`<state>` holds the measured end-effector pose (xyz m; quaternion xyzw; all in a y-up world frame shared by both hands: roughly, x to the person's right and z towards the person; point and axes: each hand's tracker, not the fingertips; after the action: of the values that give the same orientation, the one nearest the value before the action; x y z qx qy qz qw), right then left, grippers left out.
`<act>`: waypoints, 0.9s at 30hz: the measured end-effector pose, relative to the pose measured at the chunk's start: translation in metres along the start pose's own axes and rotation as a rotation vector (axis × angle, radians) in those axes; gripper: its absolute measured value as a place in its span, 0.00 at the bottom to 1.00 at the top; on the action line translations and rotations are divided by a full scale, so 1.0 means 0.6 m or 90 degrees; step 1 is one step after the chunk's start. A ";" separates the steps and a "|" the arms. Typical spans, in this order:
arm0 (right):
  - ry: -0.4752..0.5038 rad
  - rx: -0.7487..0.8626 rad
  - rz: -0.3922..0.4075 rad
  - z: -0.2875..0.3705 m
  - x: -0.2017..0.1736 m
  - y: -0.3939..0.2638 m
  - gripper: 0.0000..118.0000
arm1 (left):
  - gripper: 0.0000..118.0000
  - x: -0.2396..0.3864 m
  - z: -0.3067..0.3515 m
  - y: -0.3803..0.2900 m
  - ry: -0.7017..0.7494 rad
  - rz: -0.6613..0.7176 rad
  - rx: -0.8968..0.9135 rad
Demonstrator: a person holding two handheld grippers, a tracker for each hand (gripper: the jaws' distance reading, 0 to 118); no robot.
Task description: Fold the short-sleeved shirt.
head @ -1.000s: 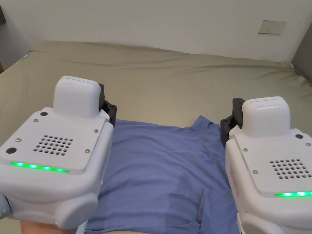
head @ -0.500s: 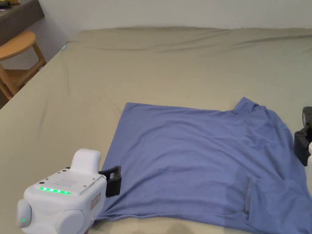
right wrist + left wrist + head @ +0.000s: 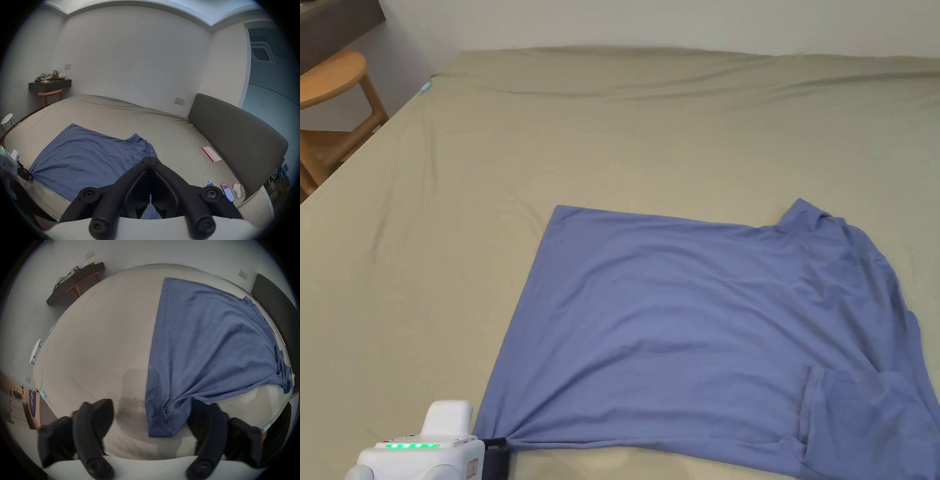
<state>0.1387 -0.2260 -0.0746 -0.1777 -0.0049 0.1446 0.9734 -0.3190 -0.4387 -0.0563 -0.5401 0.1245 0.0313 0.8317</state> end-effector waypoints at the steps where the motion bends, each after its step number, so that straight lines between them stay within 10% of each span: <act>1: -0.002 -0.001 -0.003 0.000 0.002 0.000 0.00 | 0.65 0.001 -0.006 -0.002 -0.017 -0.011 -0.017; 3: -0.005 -0.003 -0.006 0.000 0.006 0.001 0.00 | 0.55 0.004 0.005 0.005 -0.022 -0.008 -0.003; 6: -0.012 -0.003 -0.007 0.002 0.011 0.001 0.00 | 0.06 0.016 0.021 0.010 -0.060 -0.045 0.003; 15: -0.019 -0.092 -0.043 -0.027 0.065 -0.051 0.00 | 0.03 0.037 0.096 0.034 -0.048 -0.029 0.126; 18: -0.009 -0.212 -0.056 -0.062 0.092 -0.118 0.20 | 0.03 0.040 0.110 0.041 -0.054 -0.022 0.145; 22: 0.021 -0.426 -0.087 -0.114 0.110 -0.238 0.96 | 0.03 0.044 0.111 0.042 -0.058 -0.012 0.140; 27: 0.046 -0.523 -0.076 -0.134 0.092 -0.318 0.91 | 0.03 0.049 0.109 0.029 -0.048 -0.010 0.116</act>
<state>0.2502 -0.4089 -0.0859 -0.5558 -0.0380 0.0677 0.8277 -0.2826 -0.3749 -0.0536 -0.4614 0.0915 0.0334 0.8818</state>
